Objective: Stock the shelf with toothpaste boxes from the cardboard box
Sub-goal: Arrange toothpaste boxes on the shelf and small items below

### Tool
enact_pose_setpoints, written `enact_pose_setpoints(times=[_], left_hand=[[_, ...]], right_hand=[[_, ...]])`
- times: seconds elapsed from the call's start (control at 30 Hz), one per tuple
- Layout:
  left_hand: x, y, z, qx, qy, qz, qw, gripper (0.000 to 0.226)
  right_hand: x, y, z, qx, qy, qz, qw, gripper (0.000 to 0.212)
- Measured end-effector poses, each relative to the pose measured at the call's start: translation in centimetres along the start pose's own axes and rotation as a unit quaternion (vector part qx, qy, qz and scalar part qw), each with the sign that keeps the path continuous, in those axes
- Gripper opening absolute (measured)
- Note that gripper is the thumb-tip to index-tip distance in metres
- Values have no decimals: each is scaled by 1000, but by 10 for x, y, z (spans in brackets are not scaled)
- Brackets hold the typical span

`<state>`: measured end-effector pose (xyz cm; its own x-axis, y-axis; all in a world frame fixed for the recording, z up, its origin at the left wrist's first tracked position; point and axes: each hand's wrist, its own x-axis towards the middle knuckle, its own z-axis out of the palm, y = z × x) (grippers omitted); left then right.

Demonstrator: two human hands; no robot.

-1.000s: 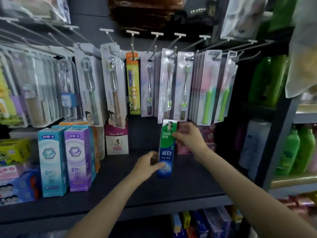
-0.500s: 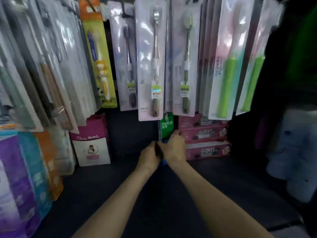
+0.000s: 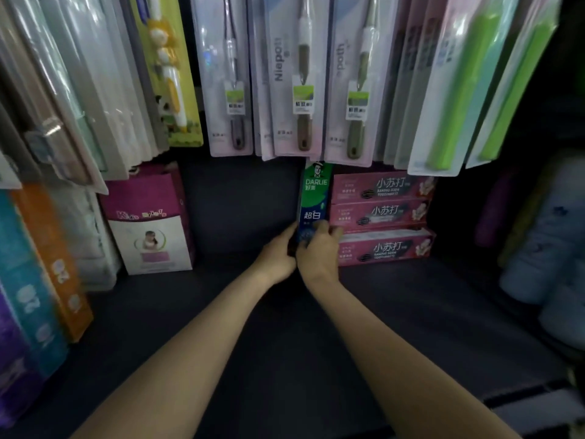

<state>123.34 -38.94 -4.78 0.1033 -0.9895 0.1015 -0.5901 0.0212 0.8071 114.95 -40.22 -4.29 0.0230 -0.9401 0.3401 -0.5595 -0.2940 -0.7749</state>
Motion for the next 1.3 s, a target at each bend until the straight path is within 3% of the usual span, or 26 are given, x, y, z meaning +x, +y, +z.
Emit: enact_pose_setpoints(times=[0.4,0.53,0.6,0.67,0.73,0.8,0.93,1.0,1.1,1.17,1.3], left_hand=[[-39,4,-18,62,44,5,997,76],[-80,17,-13,32,128,5,991,66],[-124,27,-5,30,192,48,980,55],[-182,29,8,34,209,148,966,46],[-244,17,29,58,155,237,957,39],[-299,-14,58,102,71,254,959,37],[-385,-96,121,251,-168,125,945,46],[-414,-136,145,308,-257,65,914,52],[-439,-185,170,354,-320,6,879,53],[-452,-209,182,369,-335,-25,866,52],[-463,-245,199,366,-334,-49,867,51]], right_hand=[[-32,-14,-33,-55,-61,-65,994,55],[-57,-18,-55,-59,-49,-88,993,49],[-87,-18,-71,-29,-37,-111,993,38],[-135,-11,-90,9,-27,-162,986,30],[-195,10,-105,23,-41,-221,974,26],[-256,46,-110,-10,-86,-268,960,23],[-365,146,-87,-183,-270,-259,909,32],[-406,190,-65,-281,-400,-178,854,40],[-448,234,-19,-312,-519,-1,796,51],[-472,258,16,-319,-547,85,769,61],[-506,296,76,-393,-500,177,751,81]])
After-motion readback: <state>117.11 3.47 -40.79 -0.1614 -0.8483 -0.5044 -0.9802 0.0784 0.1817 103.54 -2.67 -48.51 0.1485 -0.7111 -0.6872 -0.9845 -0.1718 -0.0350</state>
